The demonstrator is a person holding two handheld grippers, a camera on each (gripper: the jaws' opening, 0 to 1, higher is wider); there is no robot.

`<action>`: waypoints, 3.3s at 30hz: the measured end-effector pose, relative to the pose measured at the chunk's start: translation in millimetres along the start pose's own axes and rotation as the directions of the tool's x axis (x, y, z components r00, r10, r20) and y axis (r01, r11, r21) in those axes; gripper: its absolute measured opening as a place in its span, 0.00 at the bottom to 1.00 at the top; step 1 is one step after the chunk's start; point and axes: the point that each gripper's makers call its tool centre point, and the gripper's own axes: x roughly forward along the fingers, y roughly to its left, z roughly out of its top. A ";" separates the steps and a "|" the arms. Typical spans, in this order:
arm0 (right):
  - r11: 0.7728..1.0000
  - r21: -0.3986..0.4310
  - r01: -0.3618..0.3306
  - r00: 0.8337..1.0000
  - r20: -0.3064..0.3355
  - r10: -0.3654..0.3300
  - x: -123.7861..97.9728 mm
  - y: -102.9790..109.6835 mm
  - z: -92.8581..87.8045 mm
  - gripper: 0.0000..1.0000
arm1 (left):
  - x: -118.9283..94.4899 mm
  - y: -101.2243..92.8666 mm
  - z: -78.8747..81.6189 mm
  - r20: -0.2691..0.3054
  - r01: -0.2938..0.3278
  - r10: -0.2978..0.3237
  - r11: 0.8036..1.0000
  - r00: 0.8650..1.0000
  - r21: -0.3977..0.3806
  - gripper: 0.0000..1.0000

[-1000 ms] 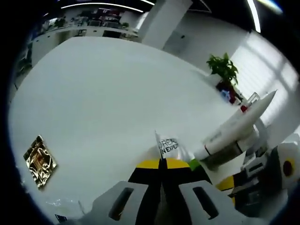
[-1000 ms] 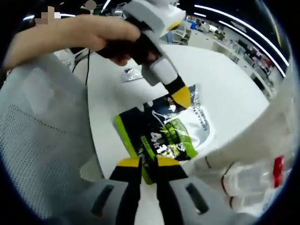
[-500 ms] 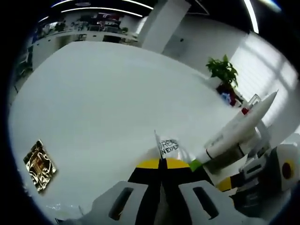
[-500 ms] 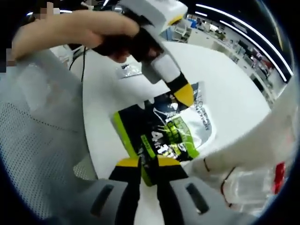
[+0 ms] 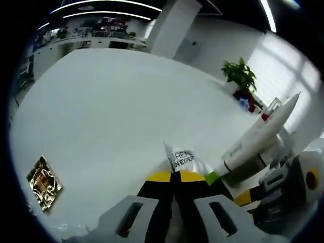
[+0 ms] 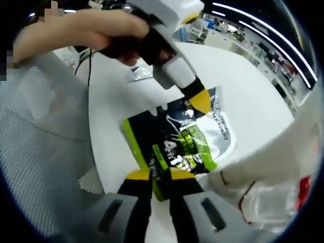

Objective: Arrange the skincare products in the storage area until every visible bottle or jar stands upright without overlapping.

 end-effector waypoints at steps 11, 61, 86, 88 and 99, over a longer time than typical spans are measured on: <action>0.999 0.030 -0.011 1.000 0.000 0.011 0.6 0.1 -0.6 0.13 | -11.9 9.4 22.6 0.066 -0.118 0.105 0.968 0.992 0.222 0.24; 0.999 0.034 -0.017 1.000 -0.005 0.018 0.4 1.8 -2.4 0.13 | 2.1 -11.0 -29.2 -0.186 0.031 0.060 0.892 0.981 0.451 0.49; 0.999 0.052 -0.010 0.997 0.071 0.006 -24.7 5.6 15.0 0.12 | -60.8 -33.0 -21.7 -0.155 0.020 0.062 0.877 0.986 0.480 0.52; 0.998 0.061 -0.006 0.996 0.084 0.000 -29.6 4.9 16.6 0.12 | -65.2 -33.9 -20.6 -0.149 0.017 0.063 0.876 0.987 0.482 0.53; 0.992 0.130 0.006 0.969 0.245 -0.038 -76.4 4.6 33.8 0.13 | -87.3 -48.5 -14.4 -0.126 0.020 0.051 0.862 0.991 0.507 0.57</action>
